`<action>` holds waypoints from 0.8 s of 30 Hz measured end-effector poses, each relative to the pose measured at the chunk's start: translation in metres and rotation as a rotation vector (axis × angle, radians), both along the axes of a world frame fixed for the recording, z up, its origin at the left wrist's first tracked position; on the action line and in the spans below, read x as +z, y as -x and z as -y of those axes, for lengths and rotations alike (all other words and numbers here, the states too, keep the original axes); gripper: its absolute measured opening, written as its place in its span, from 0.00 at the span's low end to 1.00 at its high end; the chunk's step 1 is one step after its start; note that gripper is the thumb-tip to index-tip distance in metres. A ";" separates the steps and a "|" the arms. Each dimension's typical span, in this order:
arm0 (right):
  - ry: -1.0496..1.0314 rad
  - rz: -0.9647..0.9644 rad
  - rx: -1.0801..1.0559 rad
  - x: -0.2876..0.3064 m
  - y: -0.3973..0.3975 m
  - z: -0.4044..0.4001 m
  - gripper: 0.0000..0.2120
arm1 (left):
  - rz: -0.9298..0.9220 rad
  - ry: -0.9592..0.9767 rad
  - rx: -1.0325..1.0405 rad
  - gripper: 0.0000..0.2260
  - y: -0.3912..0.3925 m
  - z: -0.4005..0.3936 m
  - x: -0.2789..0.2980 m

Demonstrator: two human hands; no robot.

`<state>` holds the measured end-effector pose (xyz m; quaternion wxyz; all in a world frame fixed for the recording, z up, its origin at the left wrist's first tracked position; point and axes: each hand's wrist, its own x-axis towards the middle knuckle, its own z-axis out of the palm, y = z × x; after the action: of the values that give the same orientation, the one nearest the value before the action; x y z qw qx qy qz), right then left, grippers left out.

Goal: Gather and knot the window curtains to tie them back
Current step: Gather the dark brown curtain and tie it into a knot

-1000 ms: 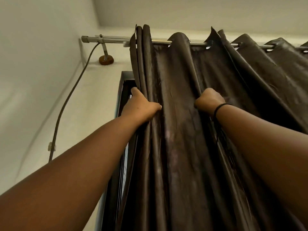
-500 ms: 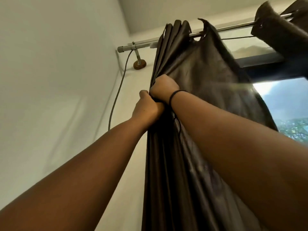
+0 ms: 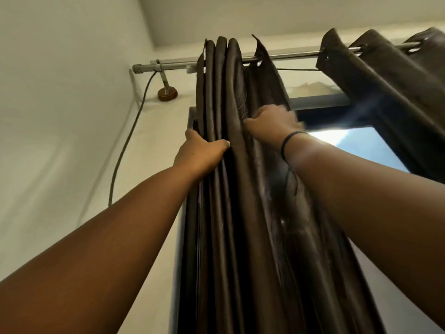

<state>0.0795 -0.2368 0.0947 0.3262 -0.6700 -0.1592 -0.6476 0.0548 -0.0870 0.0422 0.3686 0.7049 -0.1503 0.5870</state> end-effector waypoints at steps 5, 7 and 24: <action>-0.268 -0.066 -0.246 0.001 -0.010 0.059 0.35 | 0.027 -0.062 -0.013 0.34 -0.002 0.019 0.001; -0.262 -0.195 -0.046 0.004 -0.019 0.079 0.38 | 0.030 -0.076 -0.006 0.34 0.000 0.022 0.000; 0.158 -0.210 0.038 0.019 -0.003 -0.030 0.15 | -0.091 -0.139 0.036 0.08 0.043 -0.035 -0.025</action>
<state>0.0829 -0.2066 0.1139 0.2993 -0.7546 -0.1875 -0.5530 0.0122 -0.0522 0.0168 0.3146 0.7573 -0.1611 0.5492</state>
